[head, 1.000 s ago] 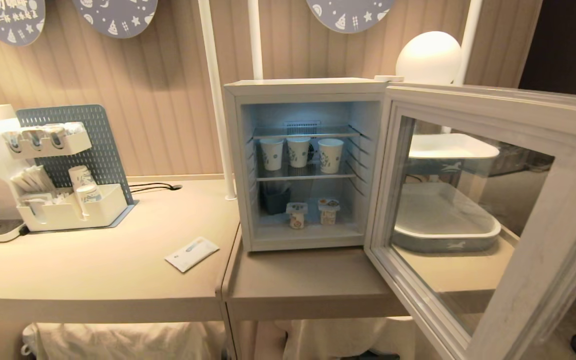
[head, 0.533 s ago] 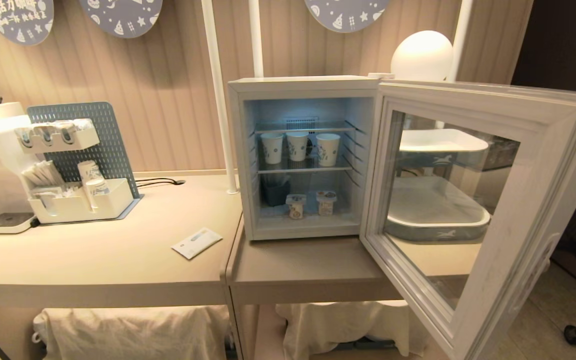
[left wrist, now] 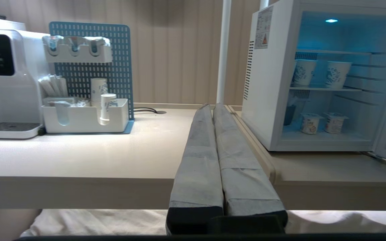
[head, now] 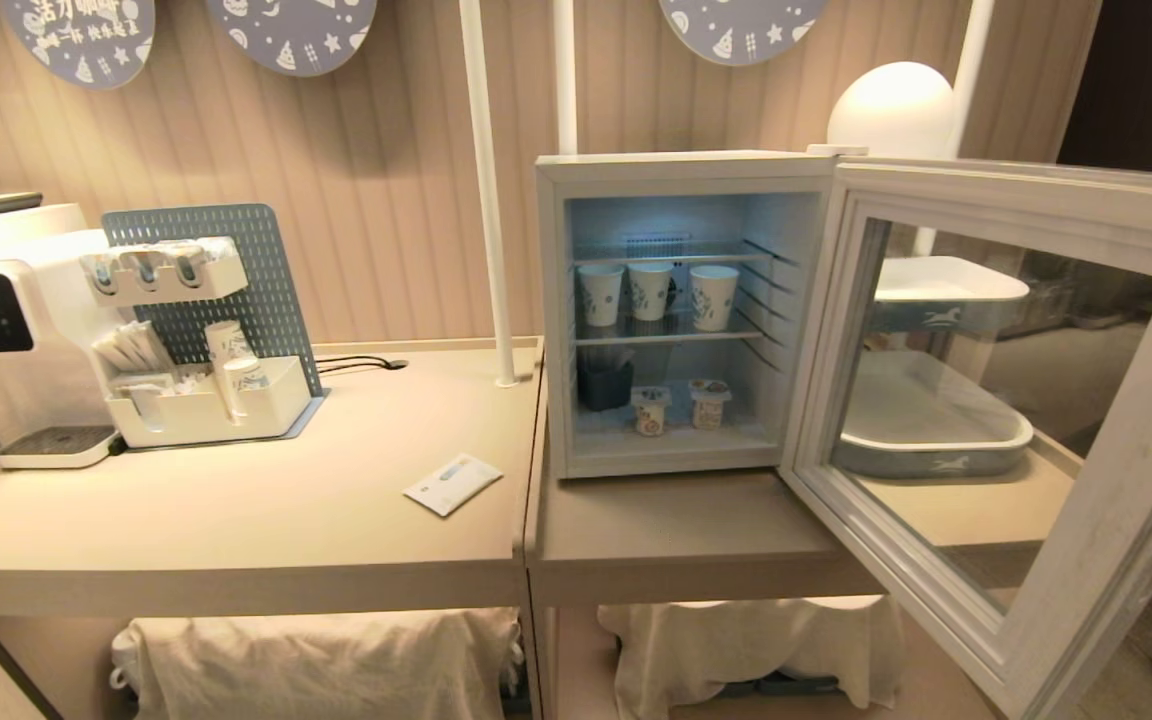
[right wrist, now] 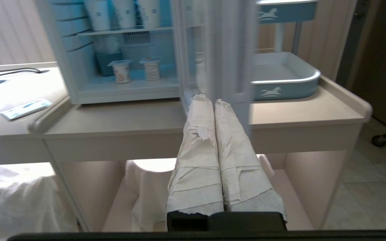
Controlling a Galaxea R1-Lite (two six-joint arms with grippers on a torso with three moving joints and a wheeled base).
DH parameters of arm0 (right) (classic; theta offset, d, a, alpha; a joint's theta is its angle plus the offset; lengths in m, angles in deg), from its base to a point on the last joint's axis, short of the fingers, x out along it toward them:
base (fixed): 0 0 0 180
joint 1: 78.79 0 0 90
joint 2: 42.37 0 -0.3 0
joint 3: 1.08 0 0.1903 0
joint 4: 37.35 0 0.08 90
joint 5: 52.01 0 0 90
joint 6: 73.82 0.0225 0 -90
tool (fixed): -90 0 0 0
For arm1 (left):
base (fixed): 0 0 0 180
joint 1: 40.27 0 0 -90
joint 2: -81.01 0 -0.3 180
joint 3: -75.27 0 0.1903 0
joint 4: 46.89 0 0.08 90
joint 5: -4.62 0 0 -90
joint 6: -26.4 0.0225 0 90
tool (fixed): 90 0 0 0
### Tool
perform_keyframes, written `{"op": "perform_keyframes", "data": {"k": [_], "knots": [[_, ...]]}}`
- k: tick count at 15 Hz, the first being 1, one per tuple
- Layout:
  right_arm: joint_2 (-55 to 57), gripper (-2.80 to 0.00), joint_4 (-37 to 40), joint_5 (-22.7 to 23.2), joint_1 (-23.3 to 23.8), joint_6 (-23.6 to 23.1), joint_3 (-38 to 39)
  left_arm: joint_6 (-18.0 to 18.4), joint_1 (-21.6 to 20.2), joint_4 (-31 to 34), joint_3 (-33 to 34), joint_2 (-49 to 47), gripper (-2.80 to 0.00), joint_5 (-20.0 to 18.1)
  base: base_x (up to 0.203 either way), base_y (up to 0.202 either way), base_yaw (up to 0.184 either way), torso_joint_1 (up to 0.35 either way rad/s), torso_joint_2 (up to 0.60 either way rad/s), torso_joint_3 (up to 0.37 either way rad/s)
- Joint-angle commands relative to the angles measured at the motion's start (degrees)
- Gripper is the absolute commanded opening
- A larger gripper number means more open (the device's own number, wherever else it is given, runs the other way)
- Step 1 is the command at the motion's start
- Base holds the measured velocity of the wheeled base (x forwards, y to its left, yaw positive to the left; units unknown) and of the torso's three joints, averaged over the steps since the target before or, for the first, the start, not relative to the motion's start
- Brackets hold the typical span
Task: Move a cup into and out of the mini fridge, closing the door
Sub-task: Take the yoghurt out of the freezer
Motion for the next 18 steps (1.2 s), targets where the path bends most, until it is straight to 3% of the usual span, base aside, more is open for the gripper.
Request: {"op": "perform_keyframes", "data": {"k": [1,10,14,18], "knots": [[0.11,-2.8,-0.13,0.02,-0.01,-0.01,2.02,-0.04,-0.01,-0.22,2.29,-0.09,-2.8,-0.02,0.0,0.193,-0.001,-0.008,0.01,0.012],[0.11,-2.8,-0.05,0.02,-0.01,-0.01,2.02,-0.8,-0.01,-0.13,2.29,-0.09,-2.8,-0.02,0.0,0.172,-0.002,-0.006,0.01,0.006],[0.11,-2.8,-0.05,0.02,-0.01,0.08,2.02,-0.22,-0.01,-0.22,2.29,-0.09,-2.8,-0.02,0.0,0.0,0.0,0.0,0.0,0.0],[0.11,-2.8,-0.05,0.02,-0.01,0.08,2.02,-0.22,-0.01,-0.22,2.29,-0.09,-2.8,-0.02,0.167,-0.001,-0.001,-0.007,0.0,0.008]]}}
